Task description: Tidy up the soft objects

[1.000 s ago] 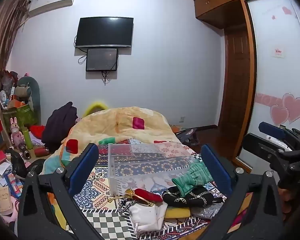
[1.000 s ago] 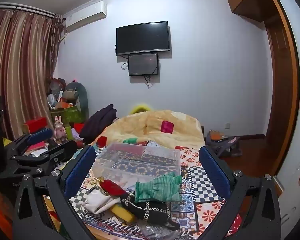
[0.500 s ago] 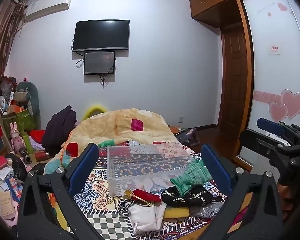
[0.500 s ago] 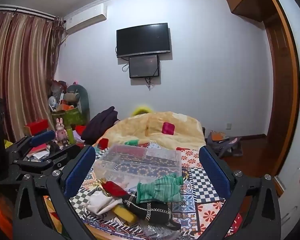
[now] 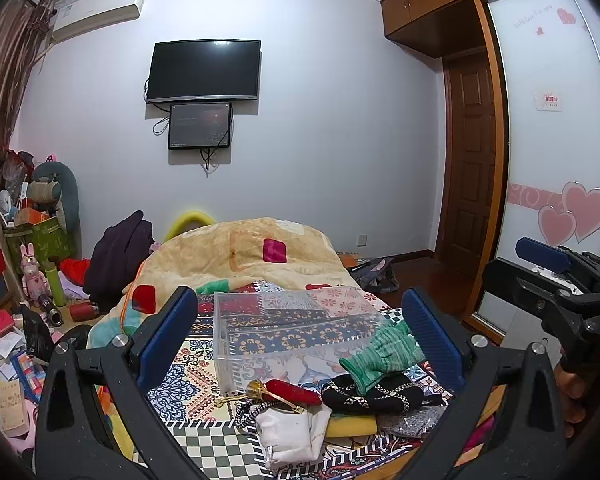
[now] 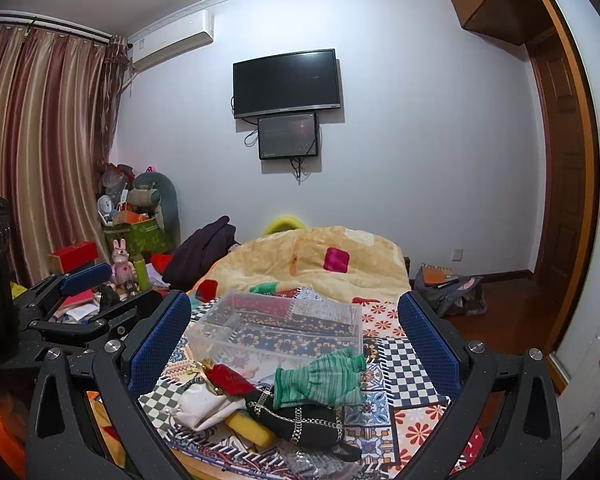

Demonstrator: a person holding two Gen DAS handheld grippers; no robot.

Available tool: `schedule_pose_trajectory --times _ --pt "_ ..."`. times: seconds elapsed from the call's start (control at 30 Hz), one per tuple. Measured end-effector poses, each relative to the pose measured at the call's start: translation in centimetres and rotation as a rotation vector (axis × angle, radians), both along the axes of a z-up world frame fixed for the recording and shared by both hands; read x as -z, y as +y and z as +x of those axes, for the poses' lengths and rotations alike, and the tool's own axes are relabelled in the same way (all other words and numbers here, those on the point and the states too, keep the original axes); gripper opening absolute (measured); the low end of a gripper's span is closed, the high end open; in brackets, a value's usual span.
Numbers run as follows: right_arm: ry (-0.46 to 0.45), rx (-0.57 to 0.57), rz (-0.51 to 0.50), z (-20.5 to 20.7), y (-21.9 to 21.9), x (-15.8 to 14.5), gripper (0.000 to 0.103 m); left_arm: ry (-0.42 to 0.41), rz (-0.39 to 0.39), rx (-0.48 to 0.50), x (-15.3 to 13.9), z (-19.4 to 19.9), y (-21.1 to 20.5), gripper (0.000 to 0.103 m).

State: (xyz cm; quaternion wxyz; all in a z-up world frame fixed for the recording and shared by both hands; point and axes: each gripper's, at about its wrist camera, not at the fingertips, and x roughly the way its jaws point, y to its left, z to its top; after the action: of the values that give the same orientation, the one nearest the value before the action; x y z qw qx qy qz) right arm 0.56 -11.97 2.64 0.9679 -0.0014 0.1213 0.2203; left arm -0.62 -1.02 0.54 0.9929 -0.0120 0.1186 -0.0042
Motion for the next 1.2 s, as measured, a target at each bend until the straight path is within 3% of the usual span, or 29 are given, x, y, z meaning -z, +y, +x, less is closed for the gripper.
schedule_pose_trajectory --times 1.2 --pt "-0.007 -0.002 0.016 -0.19 -0.09 -0.20 0.103 -0.018 -0.005 0.002 -0.42 -0.42 -0.15 0.103"
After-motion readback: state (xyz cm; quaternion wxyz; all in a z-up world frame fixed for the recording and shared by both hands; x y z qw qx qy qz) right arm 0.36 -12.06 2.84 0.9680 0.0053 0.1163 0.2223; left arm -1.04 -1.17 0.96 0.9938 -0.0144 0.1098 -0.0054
